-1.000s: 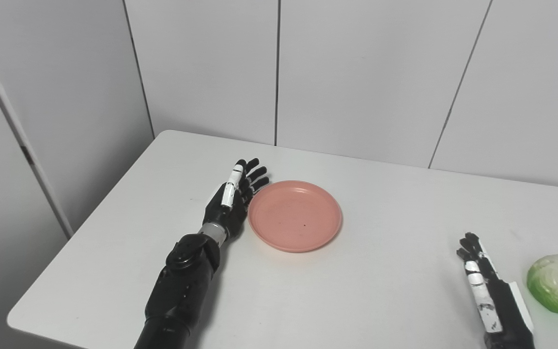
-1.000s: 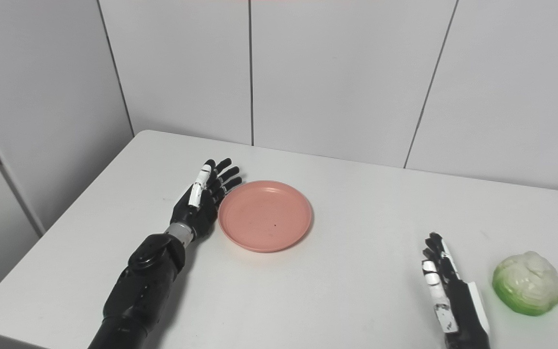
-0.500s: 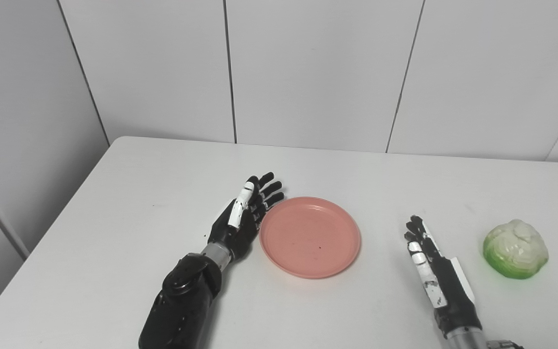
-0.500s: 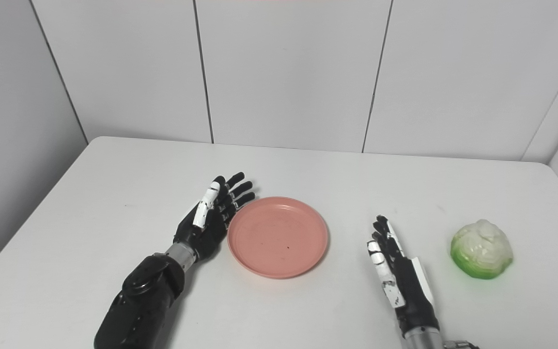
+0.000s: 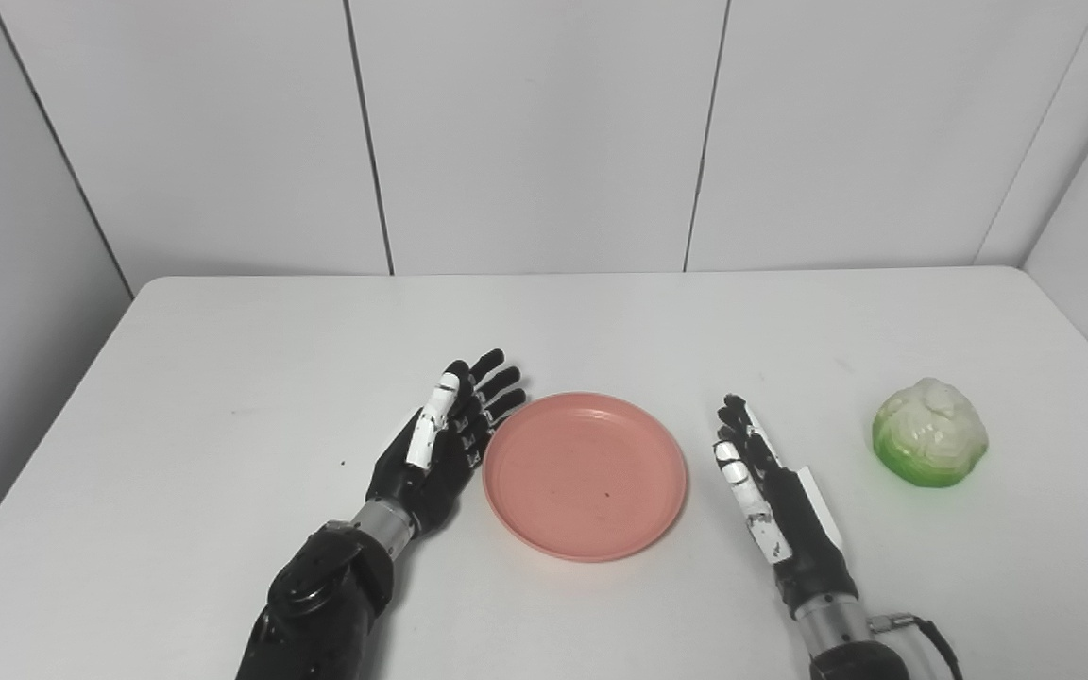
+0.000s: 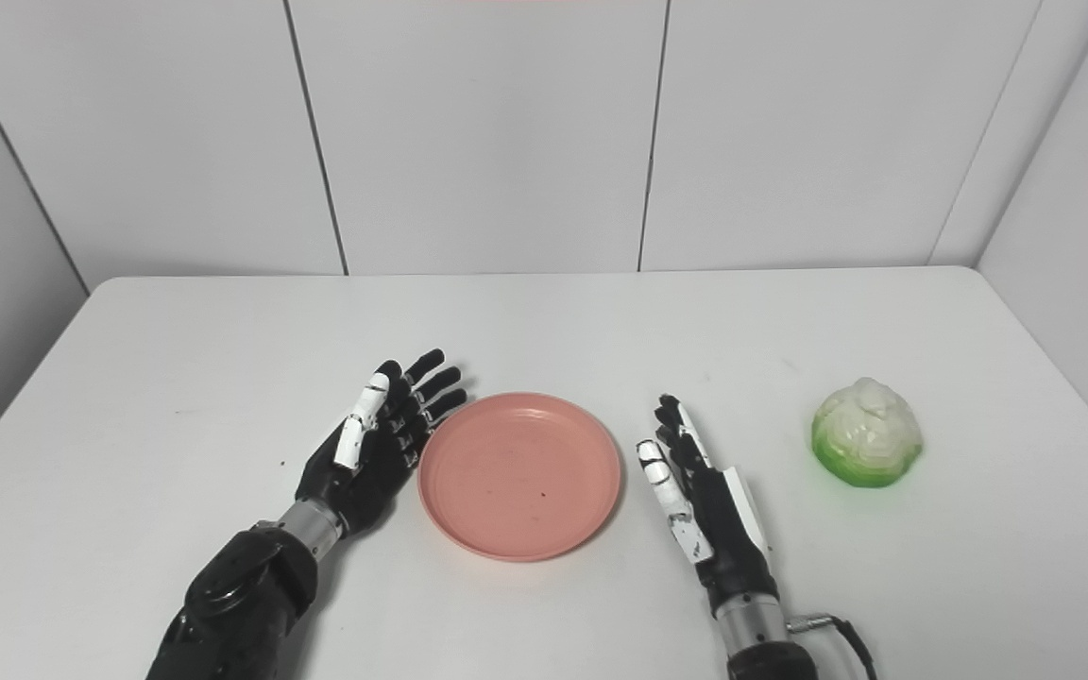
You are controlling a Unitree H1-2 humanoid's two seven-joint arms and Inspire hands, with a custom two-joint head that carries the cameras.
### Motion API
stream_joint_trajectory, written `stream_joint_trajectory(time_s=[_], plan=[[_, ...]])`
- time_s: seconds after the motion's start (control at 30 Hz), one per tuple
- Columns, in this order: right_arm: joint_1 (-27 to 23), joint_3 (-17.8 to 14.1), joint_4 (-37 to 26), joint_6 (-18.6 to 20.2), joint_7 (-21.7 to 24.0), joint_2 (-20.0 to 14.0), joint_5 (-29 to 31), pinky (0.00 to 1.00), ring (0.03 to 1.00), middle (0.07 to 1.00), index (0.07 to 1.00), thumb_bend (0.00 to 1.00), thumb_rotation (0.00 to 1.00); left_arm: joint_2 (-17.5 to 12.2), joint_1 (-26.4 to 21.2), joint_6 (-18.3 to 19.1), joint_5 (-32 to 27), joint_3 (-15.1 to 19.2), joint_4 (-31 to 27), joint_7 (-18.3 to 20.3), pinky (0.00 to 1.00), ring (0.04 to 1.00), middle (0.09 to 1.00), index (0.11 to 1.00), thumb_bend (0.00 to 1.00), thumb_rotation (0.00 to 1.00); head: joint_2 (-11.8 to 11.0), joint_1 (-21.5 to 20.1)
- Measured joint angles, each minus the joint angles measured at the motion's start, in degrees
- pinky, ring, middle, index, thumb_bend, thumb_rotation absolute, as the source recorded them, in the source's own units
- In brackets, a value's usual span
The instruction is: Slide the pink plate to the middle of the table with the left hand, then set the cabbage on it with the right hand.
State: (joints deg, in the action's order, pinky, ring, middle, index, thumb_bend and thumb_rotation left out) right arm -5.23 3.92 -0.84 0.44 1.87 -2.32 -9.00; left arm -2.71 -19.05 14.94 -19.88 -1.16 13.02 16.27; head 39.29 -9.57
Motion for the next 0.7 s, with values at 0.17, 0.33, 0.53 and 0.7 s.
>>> stream_joint_trajectory(time_s=[0.17, 0.33, 0.53, 0.7], plan=[[-0.02, 0.34, 0.03, 0.00, -0.29, -0.08, -0.41, 0.95, 0.947, 0.959, 0.970, 0.42, 1.00, -0.10, 0.09, -0.06, 0.03, -0.01, 0.04, 0.63, 0.92, 0.925, 0.936, 0.926, 0.43, 1.00, 0.00, -1.75], [-0.13, 0.35, 0.20, 0.00, -0.34, -0.06, -0.34, 0.95, 0.947, 0.959, 0.971, 0.42, 1.00, -0.19, 0.08, -0.73, 0.08, -0.01, 0.54, 0.99, 0.92, 0.926, 0.939, 0.931, 0.44, 1.00, -0.17, -3.51], [-0.44, 0.69, 0.53, -0.04, -1.39, -0.17, -2.28, 0.93, 0.941, 0.951, 0.964, 0.51, 1.00, -0.20, -0.02, -1.72, 0.07, 0.15, 1.59, 1.48, 0.91, 0.922, 0.937, 0.932, 0.44, 1.00, -0.61, -6.68], [-0.40, 1.28, 0.13, -0.06, -2.72, -0.52, -5.58, 0.90, 0.929, 0.945, 0.956, 0.55, 1.00, -0.21, -0.46, -2.61, -0.04, 0.76, 2.66, 2.08, 0.90, 0.913, 0.930, 0.924, 0.44, 1.00, -0.96, -8.70]])
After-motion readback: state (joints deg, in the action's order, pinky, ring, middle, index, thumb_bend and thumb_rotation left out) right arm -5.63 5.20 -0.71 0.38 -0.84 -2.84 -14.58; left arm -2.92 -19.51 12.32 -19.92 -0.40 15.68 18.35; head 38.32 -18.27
